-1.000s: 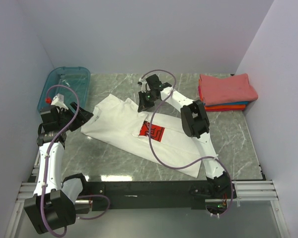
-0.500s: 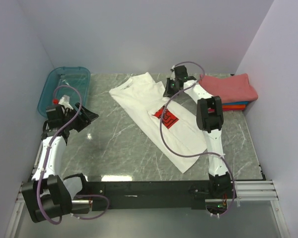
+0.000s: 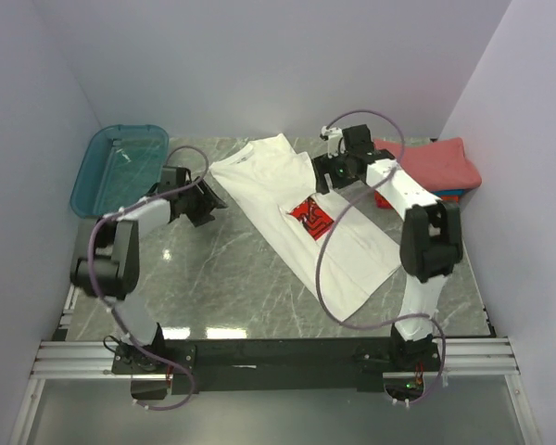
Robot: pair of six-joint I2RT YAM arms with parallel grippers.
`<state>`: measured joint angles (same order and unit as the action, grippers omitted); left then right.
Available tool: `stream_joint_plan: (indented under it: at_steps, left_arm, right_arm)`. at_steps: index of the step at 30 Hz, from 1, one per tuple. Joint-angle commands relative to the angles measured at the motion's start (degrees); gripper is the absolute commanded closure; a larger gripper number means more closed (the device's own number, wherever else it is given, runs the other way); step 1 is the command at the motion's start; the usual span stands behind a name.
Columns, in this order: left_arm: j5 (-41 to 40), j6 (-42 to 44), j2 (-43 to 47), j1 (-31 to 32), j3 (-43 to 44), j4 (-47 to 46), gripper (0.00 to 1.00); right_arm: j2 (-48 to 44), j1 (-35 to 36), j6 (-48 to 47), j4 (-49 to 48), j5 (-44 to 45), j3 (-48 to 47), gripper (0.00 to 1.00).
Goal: Fold and stack the t-shirts
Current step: Fold the tshirt
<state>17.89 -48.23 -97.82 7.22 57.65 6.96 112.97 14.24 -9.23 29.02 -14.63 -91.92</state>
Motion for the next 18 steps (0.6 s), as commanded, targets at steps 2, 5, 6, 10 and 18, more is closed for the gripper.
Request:
stream_joint_plan:
  at_steps: [2,5,6,10,18]
  left_arm:
    - [-5.32,-3.63,-10.79,-0.10,11.50,-0.38,0.36]
    - [-6.03,-2.66,-16.51,-0.10,18.36,1.99,0.37]
    - [-6.29,-2.23,-17.57,-0.10,19.86,3.31,0.38]
    - [-6.99,-1.69,-23.10,-0.02,27.51,6.74,0.40]
    - [-9.28,0.59,-32.25,-0.10,38.15,14.92,0.52]
  right_arm:
    - [-16.35,3.42,-14.13,-7.88,2.41,16.44,0.14]
    - [-23.57,3.25,-12.13,-9.53,-4.74,23.44,0.04]
    - [-22.45,3.16,-17.87,-3.67,-12.10,22.15,0.14]
    - [-25.76,12.60,-23.10,1.68,-13.52,27.72,0.27]
    - [-26.93,28.99,-17.93,-7.13,14.25,40.50,0.30]
